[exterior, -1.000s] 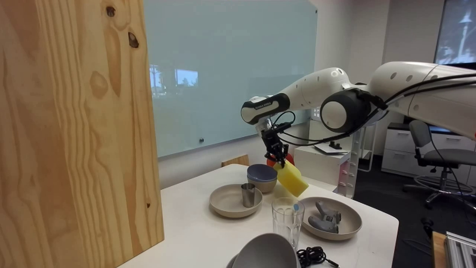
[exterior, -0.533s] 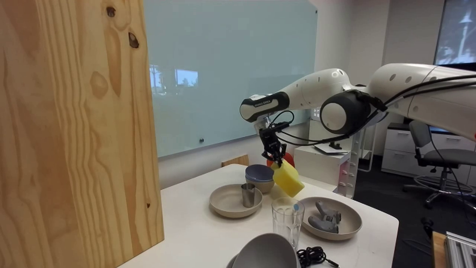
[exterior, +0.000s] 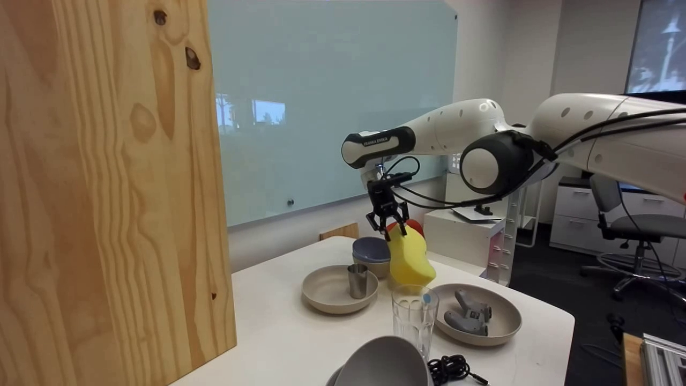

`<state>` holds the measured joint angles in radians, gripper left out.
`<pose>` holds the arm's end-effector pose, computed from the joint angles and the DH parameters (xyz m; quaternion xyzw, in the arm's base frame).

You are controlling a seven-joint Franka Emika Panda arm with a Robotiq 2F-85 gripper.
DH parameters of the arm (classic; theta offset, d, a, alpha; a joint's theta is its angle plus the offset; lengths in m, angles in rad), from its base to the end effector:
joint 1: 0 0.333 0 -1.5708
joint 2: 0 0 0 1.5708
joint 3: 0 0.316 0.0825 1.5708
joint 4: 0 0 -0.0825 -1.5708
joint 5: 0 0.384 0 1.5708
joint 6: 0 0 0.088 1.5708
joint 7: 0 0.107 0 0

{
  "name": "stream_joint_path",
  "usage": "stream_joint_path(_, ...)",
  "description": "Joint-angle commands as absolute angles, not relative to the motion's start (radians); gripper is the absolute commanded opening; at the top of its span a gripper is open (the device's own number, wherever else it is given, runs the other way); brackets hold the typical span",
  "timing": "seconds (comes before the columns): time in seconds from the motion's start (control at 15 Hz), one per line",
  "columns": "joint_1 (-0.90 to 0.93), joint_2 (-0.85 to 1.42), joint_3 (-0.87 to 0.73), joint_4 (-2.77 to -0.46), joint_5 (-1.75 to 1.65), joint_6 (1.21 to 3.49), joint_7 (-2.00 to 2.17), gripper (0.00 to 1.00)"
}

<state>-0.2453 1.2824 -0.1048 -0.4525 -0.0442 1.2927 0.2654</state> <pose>0.7200 -0.2199 0.2304 0.9346 -0.2717 -0.2185 0.0699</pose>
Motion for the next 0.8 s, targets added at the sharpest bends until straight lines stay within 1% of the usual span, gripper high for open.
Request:
stream_joint_path(0.0,-0.244,1.286,-0.100,-0.462,-0.025,1.298,0.282,0.92)
stream_joint_path(0.07,-0.240,1.290,-0.109,-0.457,-0.038,1.313,0.275,0.98)
stream_joint_path(0.13,-0.242,1.307,-0.107,-0.441,-0.039,1.413,0.263,1.00)
stream_joint_path(0.2,-0.301,1.306,-0.101,-0.436,-0.021,1.462,0.232,1.00)
stream_joint_path(0.4,-0.318,1.259,-0.098,-0.446,-0.014,1.493,0.231,1.00)
stream_joint_path(0.53,-0.319,1.218,-0.105,-0.451,-0.027,1.487,0.213,1.00)
stream_joint_path(0.73,-0.310,1.151,-0.105,-0.464,-0.029,1.420,0.215,1.00)
